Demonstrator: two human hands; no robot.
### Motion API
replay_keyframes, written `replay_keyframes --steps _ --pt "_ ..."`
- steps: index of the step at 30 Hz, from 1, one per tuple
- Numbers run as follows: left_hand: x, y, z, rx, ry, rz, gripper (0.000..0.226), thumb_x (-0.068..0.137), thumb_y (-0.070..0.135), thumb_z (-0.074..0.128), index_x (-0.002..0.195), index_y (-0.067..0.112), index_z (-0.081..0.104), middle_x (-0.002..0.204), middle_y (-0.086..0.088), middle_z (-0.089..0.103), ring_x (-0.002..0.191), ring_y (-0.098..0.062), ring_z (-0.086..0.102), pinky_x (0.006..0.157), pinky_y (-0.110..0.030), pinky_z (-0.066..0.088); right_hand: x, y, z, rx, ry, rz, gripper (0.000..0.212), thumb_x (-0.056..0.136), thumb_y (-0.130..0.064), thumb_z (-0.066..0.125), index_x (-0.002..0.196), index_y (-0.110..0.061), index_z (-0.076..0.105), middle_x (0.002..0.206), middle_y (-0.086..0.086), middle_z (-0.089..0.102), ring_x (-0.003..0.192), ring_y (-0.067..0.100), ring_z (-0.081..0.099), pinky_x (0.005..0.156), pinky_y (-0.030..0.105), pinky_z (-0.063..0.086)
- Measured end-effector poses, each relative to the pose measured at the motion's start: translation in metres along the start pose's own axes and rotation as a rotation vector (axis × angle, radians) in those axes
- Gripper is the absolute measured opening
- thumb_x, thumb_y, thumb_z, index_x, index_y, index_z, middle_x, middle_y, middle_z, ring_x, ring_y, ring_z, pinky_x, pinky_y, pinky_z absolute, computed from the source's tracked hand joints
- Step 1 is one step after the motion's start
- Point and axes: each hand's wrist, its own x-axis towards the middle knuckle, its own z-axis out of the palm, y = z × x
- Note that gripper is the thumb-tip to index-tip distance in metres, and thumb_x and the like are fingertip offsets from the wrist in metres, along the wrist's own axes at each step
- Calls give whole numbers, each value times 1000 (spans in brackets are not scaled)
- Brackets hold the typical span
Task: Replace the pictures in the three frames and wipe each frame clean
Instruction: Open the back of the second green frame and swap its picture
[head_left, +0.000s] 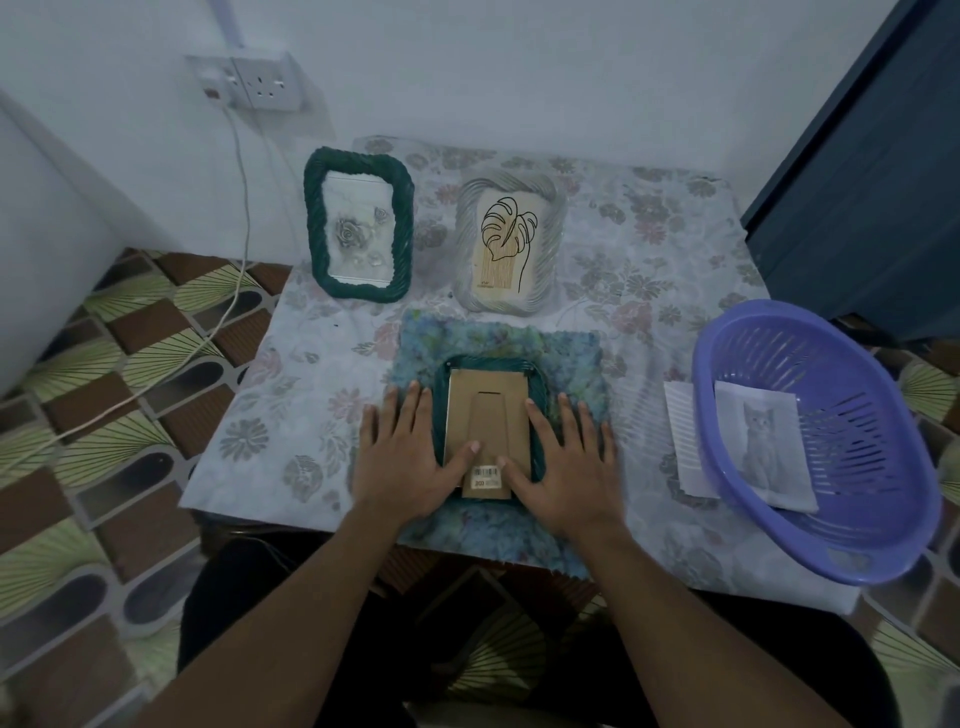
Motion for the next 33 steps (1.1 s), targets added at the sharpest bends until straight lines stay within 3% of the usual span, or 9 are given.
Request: replay_keyframes --steps 8,11,14,17,24,33 --pt "1 -1 -2 -19 2 -4 101 84 84 21 158 17 7 166 3 0 152 -19 -7 122 -46 -6 2 0 -3 26 -16 21 93 75 -85 14 157 -42 1 168 -3 -1 154 19 -7 123 47 -4" --pt "1 -1 -3 -27 -8 -5 102 84 85 19 158 18 6 166 3 -1 152 -18 -9 122 -45 -7 3 -3 -6 133 38 64 92 77 -78 20 158 -34 10 165 -3 17 153 18 8 123 46 4" --pt "1 0 -4 -38 -12 -2 102 83 86 17 158 18 6 166 4 -2 152 -17 -9 122 -46 -6 15 -9 -19 276 101 192 69 86 -57 41 148 -27 37 151 0 42 142 22 29 116 46 17" --pt "0 -1 -5 -34 -13 3 103 83 87 15 158 18 7 166 5 -1 152 -16 -9 123 -46 -4 42 -15 -34 307 109 330 40 93 -46 51 128 -27 55 136 1 51 132 25 36 108 46 23" --pt "1 -2 -4 -33 -12 4 102 83 87 14 158 19 6 166 5 -1 152 -16 -9 122 -45 -5 83 -31 -39 339 64 418 47 93 -62 51 125 -28 60 135 4 54 133 29 38 109 47 23" --pt "2 -2 -2 -26 -8 6 101 83 86 14 158 19 6 166 5 -1 152 -16 -8 122 -46 -5 81 -31 -30 376 132 394 22 99 -43 48 113 -31 60 129 0 56 130 29 37 108 49 21"
